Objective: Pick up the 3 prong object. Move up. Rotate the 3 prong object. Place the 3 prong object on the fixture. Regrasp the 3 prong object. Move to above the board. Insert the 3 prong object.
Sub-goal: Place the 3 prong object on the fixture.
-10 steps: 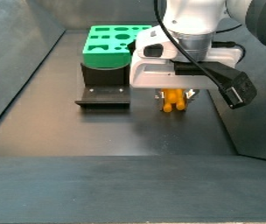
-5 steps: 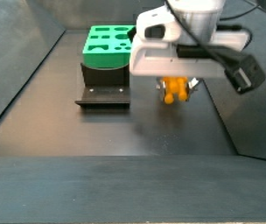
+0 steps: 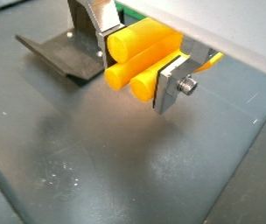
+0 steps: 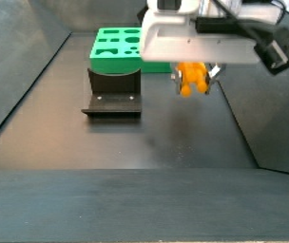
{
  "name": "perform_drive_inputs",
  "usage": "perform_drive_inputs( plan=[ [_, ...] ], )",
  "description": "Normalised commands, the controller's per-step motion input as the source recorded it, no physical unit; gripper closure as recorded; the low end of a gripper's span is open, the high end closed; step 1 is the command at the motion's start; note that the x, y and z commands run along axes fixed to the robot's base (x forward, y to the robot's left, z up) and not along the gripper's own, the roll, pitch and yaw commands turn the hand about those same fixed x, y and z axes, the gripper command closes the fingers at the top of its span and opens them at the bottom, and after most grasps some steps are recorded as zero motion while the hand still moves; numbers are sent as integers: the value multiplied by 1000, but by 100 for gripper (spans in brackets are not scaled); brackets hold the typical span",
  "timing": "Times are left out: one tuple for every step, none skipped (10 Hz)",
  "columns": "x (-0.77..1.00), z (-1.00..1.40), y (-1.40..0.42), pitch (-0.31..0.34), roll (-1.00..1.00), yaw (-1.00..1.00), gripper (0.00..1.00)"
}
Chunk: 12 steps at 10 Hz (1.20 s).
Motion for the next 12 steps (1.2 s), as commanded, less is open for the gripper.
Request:
perform_drive_inputs(
  plan=[
    [-13,1000,-7,10,-85,13,100],
    [-17,1000,-8,15,-110,7,100],
    [-21,1000,-8,14,-126,0,100],
    [-25,1000,-7,13,-141,-6,100],
    [-27,1000,-4,13,-148,-16,100],
    [-25,876,-4,14,-162,-24,100],
    [-23,751,0,17,-176,-29,100],
    [-17,626,2,20,-177,-29,100],
    [-8,455,0,32,-157,-23,100],
    [-3,323,-2,38,-153,-23,100],
    [2,188,-1,45,-151,-22,100],
    [1000,-186,-407,-15,-60,331,100]
  ],
)
